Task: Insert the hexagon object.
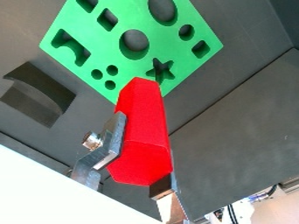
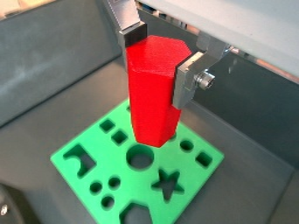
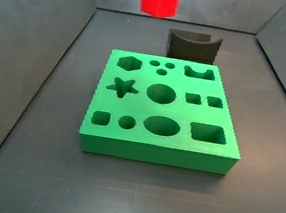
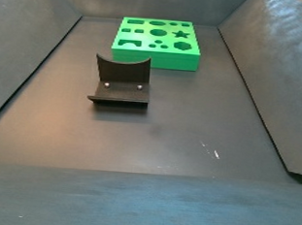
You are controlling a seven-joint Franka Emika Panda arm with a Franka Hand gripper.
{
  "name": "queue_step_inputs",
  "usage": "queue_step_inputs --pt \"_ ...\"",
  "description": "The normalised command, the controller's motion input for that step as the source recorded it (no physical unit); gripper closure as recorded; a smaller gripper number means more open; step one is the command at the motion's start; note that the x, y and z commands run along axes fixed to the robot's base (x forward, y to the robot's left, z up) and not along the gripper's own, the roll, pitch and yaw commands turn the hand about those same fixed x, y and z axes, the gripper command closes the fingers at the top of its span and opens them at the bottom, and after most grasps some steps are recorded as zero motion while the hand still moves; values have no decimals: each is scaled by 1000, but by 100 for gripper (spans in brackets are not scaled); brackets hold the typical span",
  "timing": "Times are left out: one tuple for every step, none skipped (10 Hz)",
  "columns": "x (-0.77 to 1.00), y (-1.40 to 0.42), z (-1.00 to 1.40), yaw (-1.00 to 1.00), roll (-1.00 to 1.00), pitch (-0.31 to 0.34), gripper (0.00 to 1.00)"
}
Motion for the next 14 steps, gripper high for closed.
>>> queue_step_inputs --pt "-137 1000 -1000 0 -94 43 100" --pt "-209 1000 -1000 0 -121 19 100" --pt "-294 980 -1000 20 -156 0 100" --pt "-383 463 -1000 31 0 -89 100" --pt "-460 440 -1000 57 -13 -127 100" --pt "-437 403 -1000 66 0 -144 100" --pt "-11 126 -1000 0 126 -7 100" --pt "97 103 -954 0 110 0 100" --pt "340 211 -703 0 0 84 100" --pt "349 111 -660 0 0 56 100" --pt "206 0 -586 0 -63 10 100" --pt "131 0 -480 -3 -73 0 100" --pt "57 -71 -426 0 -80 0 100" --pt "0 -151 -331 0 -80 0 100"
